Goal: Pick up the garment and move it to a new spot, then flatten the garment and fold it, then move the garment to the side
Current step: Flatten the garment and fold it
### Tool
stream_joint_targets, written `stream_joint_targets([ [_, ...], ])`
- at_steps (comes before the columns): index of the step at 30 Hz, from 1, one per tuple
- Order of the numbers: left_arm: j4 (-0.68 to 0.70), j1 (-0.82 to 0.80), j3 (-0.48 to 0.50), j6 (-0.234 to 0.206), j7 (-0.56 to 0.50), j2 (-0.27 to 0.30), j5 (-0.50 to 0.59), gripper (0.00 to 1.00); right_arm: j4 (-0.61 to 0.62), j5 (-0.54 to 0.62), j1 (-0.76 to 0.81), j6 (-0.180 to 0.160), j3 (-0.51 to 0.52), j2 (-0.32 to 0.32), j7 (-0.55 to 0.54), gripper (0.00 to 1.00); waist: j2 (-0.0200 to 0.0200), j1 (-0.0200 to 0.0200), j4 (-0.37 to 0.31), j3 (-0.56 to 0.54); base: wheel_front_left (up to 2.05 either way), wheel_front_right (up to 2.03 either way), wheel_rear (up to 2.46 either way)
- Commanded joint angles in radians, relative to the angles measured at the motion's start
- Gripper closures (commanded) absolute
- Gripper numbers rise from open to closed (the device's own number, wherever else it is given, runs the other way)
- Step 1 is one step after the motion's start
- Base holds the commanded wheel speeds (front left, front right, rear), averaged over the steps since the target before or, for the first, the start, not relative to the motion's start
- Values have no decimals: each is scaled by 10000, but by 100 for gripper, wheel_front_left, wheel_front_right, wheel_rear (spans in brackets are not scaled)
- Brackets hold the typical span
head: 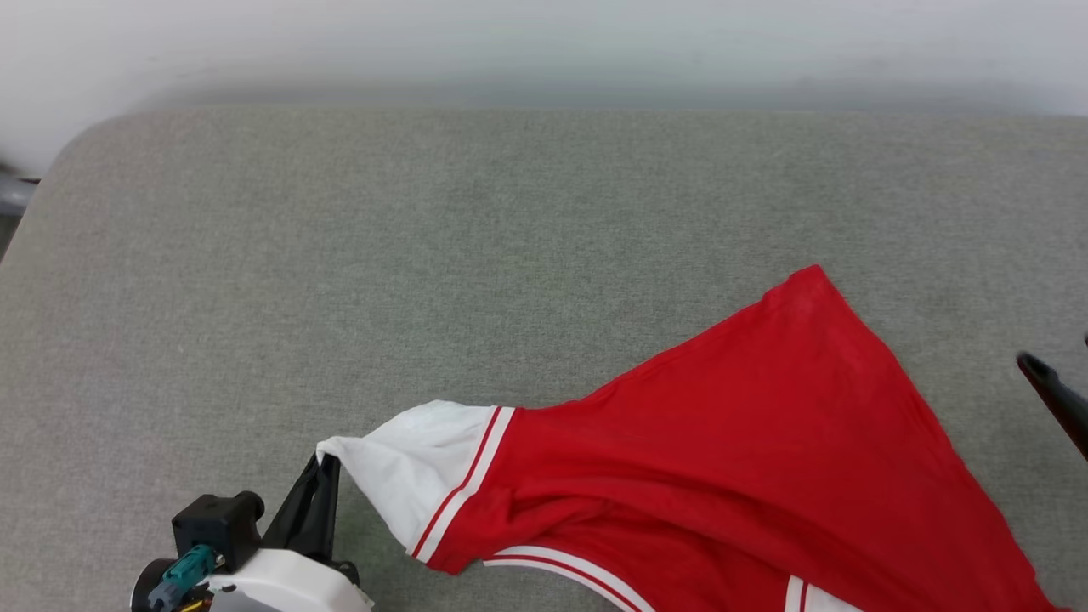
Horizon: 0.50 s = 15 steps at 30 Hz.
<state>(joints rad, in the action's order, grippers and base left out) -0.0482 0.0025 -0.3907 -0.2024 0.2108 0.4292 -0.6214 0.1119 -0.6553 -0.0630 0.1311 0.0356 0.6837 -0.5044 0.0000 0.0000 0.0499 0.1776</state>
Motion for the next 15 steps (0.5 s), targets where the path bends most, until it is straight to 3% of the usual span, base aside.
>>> stream_joint_targets([
  [1, 61, -207, -40, 13, -9, -28, 64, 100, 120, 38, -538, -8, -251, 110, -226, 0, 0, 0, 134, 144, 0, 0, 0],
  [6, 145, -544, -172, 43, -1, -112, 219, 100, 150, -2, -2248, -8, -1388, 466, -1502, 0, 0, 0, 406, 532, 0, 0, 0],
  [15, 174, -1376, -500, 213, 41, -368, 493, 100, -1356, 68, -5358, -8, -3834, 695, -3693, 0, 0, 0, 1058, 1475, 0, 0, 0],
])
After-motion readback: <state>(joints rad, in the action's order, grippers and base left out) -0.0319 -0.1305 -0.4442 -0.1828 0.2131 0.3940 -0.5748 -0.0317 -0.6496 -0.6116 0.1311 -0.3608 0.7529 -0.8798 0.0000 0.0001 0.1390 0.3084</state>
